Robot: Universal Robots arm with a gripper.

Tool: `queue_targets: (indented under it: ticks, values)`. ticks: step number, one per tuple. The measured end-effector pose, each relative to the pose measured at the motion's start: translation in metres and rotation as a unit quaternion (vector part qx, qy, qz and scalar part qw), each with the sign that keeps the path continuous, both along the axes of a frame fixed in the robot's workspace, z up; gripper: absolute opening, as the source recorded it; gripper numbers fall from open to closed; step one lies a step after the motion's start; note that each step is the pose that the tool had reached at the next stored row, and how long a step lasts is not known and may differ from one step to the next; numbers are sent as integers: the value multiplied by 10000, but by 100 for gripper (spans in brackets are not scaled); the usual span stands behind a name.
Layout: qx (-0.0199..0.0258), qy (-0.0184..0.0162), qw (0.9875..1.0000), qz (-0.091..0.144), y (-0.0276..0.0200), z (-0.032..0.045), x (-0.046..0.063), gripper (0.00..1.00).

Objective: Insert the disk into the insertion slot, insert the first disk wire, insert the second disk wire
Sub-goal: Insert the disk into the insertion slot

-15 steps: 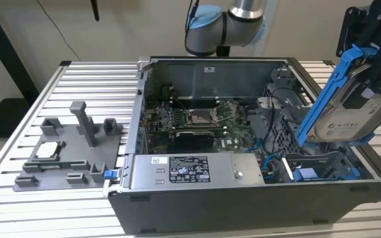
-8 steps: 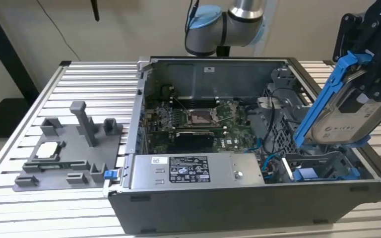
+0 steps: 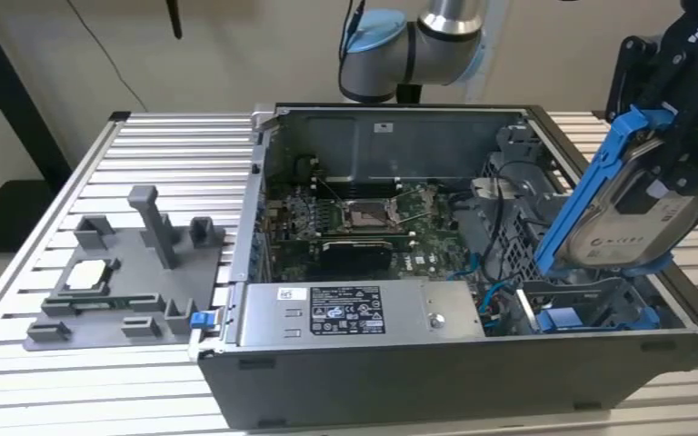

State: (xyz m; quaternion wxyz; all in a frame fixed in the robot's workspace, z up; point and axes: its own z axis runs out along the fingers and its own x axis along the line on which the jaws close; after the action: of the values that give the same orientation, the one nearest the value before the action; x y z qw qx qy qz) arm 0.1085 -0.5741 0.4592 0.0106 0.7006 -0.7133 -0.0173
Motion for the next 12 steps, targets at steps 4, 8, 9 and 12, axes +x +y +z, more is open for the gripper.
queue_targets:
  ticks: [4, 8, 9, 12]
  values:
    - [8, 0, 10000, 0, 0, -30, 4, 0]
    - [11, 0, 10000, 0, 0, -41, 5, 0]
    - [12, 0, 10000, 0, 0, -42, 5, 0]
    - [15, 0, 10000, 0, 0, -52, 7, 0]
